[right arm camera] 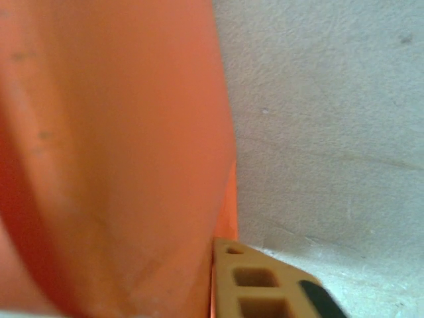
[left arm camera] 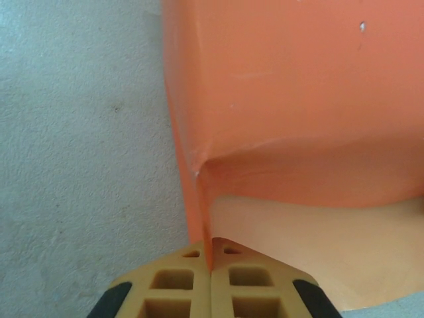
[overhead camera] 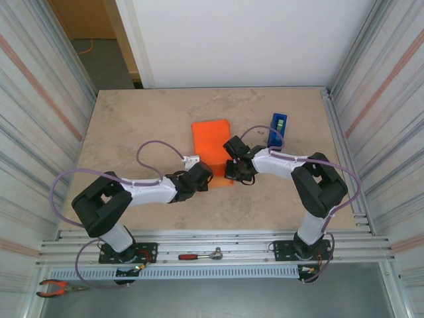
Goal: Wrap the gift box in paper
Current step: Fold the third fold of the wrapping paper on the gift box.
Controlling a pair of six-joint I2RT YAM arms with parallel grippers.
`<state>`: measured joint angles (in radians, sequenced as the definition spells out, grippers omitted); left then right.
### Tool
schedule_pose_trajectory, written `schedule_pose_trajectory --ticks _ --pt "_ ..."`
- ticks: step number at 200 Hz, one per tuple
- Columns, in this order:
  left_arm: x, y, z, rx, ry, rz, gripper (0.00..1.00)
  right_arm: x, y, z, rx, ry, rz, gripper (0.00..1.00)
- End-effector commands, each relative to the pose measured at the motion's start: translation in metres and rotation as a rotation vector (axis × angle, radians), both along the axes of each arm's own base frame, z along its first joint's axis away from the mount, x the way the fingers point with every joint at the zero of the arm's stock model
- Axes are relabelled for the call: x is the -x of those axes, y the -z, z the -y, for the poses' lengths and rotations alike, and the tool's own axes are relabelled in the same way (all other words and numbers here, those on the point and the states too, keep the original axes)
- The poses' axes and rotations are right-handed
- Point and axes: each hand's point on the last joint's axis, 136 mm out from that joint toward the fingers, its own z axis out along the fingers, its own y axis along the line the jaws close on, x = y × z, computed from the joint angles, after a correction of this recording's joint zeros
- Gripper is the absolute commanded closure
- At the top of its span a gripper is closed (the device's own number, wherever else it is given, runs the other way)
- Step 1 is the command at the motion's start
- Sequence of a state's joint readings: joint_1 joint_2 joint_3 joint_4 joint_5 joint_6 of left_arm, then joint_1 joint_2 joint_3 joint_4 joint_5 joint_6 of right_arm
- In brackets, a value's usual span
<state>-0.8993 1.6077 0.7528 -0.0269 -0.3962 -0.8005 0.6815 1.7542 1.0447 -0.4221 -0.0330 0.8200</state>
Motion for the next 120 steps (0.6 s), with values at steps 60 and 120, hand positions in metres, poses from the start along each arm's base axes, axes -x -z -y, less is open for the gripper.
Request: schedule_pose_trajectory --ticks 60,120 --pt "0.005 -0.001 -0.014 -0.068 -0.049 0.000 1.00 0.013 -0.022 0.009 -0.041 0.090 0.009 0.40" --pt "0.005 -0.002 -0.014 -0.082 -0.044 0.001 1.00 0.017 -0.006 0.009 -0.017 0.087 -0.022 0.50"
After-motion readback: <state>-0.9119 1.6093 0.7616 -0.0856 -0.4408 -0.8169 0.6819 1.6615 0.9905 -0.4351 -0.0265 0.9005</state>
